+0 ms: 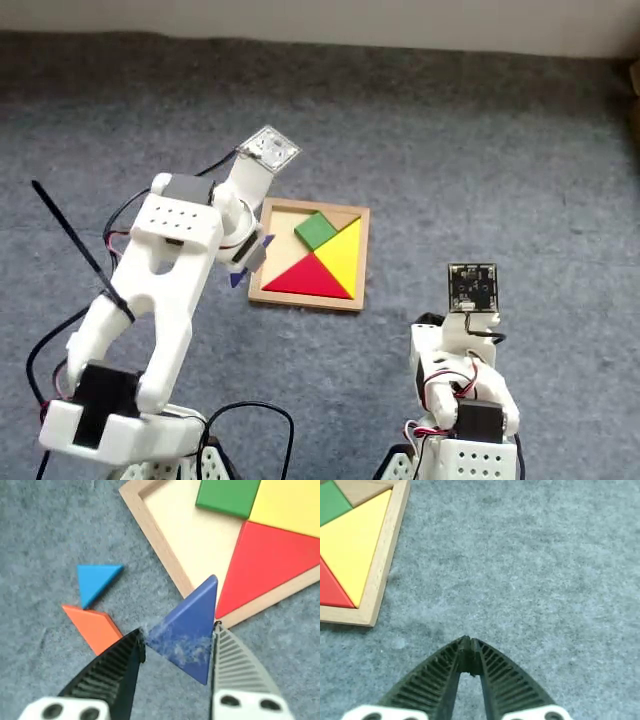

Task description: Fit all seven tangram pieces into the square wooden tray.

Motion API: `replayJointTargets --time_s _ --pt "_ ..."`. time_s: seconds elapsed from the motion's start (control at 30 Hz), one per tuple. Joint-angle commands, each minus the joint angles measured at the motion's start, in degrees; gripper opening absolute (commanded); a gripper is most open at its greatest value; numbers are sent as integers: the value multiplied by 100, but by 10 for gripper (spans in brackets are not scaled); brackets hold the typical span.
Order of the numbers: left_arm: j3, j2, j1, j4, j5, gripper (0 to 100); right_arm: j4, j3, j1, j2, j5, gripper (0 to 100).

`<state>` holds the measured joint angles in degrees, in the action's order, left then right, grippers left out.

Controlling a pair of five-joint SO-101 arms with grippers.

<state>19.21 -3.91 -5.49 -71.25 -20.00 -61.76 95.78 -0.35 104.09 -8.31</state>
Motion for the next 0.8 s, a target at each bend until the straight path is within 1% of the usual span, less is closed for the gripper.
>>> replayJointTargets --time_s 0.0,0.23,0.37,0.53,0.67,0.77 --pt "-875 435 -145 -62 -193 166 -22 602 92 22 26 11" --pt "-1965 1560 -154 -62 -624 168 -22 602 92 22 26 11" --pt "-2404 2105 -321 -70 -967 168 -22 602 92 22 26 11" --pt "-3046 2633 -585 -70 -1037 168 -22 602 92 22 26 11" --pt "-3609 3090 -611 -70 -1046 168 -22 602 92 22 26 11" --pt "-3899 3433 -602 -132 -1310 168 -22 602 92 22 26 11"
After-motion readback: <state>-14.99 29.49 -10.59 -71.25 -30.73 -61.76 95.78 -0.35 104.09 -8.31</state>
